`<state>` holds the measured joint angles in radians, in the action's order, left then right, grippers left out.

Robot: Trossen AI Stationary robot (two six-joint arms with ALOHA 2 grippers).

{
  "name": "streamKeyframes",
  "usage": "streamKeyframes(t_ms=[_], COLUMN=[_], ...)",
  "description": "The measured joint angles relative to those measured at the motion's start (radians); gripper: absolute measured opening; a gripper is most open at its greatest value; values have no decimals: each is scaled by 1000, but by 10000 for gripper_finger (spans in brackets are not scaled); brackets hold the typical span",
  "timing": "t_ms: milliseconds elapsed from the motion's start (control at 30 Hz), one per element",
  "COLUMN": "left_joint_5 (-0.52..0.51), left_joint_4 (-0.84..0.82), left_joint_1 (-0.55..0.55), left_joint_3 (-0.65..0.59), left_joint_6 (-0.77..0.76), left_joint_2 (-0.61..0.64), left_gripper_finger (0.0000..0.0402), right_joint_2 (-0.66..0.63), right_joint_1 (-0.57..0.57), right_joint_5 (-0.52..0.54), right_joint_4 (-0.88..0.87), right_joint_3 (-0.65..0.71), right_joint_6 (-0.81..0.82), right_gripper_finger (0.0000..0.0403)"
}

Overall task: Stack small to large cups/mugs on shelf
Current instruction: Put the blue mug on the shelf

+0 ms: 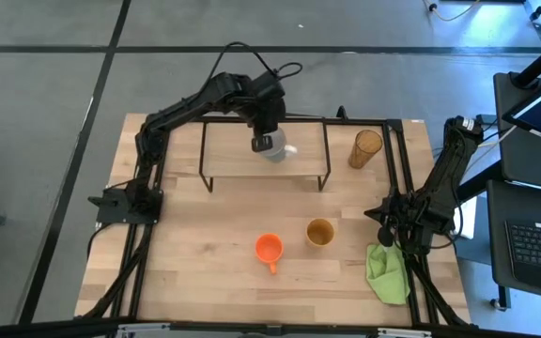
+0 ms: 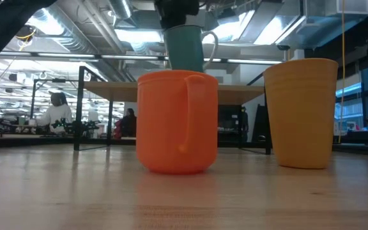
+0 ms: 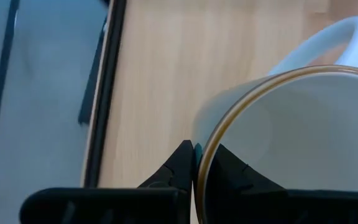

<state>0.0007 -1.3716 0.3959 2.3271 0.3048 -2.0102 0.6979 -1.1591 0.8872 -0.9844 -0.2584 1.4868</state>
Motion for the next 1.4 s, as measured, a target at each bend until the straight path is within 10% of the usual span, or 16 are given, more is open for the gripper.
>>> streamKeyframes(t_ms=[233,667,1400], left_joint_5=[62,0,45], left_joint_4=[112,-68,-27], left_joint_1=[8,70,54], left_joint_3=[0,-1,-1], left_joint_6=[226,-89,-101], left_joint_2=[0,-13,-8], left_gripper_finger=[20,20,30], right_joint_2=[0,0,0], right_joint_1=[0,0,0], right_joint_5=[0,0,0], right_joint_4=[0,0,0], right_joint_3=[0,0,0], right_joint_6=[0,0,0], right_gripper_finger=[16,16,16])
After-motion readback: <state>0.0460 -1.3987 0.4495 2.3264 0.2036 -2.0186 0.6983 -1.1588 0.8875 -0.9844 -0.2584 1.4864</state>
